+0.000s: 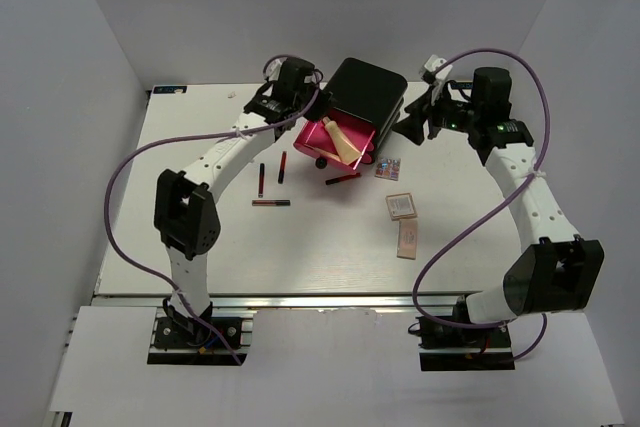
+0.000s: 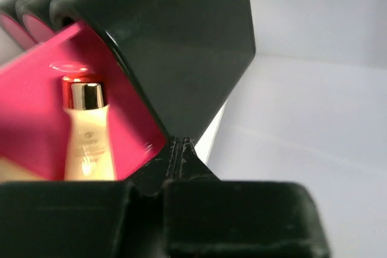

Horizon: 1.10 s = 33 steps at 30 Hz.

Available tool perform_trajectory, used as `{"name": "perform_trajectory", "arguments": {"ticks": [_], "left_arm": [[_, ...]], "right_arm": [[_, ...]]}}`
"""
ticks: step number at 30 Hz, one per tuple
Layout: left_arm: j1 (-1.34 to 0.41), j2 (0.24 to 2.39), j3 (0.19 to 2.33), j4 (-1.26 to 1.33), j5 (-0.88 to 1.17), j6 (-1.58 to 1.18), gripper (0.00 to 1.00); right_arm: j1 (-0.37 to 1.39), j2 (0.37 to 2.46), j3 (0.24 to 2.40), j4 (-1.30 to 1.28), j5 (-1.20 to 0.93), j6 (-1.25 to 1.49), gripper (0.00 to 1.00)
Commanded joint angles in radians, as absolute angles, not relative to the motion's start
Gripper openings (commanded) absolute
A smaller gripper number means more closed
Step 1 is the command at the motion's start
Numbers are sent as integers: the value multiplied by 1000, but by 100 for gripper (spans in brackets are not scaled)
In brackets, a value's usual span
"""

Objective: Organize the makeup

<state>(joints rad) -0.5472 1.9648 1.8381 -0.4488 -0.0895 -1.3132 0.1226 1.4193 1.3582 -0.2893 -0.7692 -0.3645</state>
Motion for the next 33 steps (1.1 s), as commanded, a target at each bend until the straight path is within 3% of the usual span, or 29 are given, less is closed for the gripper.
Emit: {"name": "perform_trajectory", "arguments": {"ticks": [1, 3, 5, 6, 7, 9, 14, 22, 25, 30, 33], "left_arm": [[-543, 1826, 1887, -541, -165, -1160, 1], [-540, 1778, 1844, -610, -186, -1077, 0], [-525, 1669, 1664, -633, -189, -1054, 0], [-517, 1625, 1579, -623, -172, -1068, 0], [-497, 1538, 1393, -567, -111, -1107, 0], [-473, 1465, 1234, -513, -51, -1164, 0], [-469, 1405, 1013, -388, 41, -1243, 0], [-468, 1601, 1095, -278, 124, -1194, 4], [-468, 1657, 1134, -264, 133, -1183, 11], [-468, 1727, 1189, -261, 138, -1169, 33], [-469, 1758, 1218, -250, 140, -1166, 40]], "right_arm": [[149, 1465, 1407, -368, -776, -541, 64], [163, 1497, 1446, -377, -764, -549, 61], [175, 1519, 1465, -382, -752, -548, 50], [181, 1523, 1476, -383, -750, -554, 41], [196, 1531, 1479, -399, -752, -564, 18], [218, 1539, 1491, -432, -765, -627, 1], [374, 1589, 1532, -609, -710, -839, 0], [492, 1771, 1650, -635, -535, -822, 0], [500, 1828, 1724, -681, -516, -813, 0], [515, 1861, 1729, -669, -453, -813, 0], [523, 1908, 1758, -696, -425, -821, 0]]}}
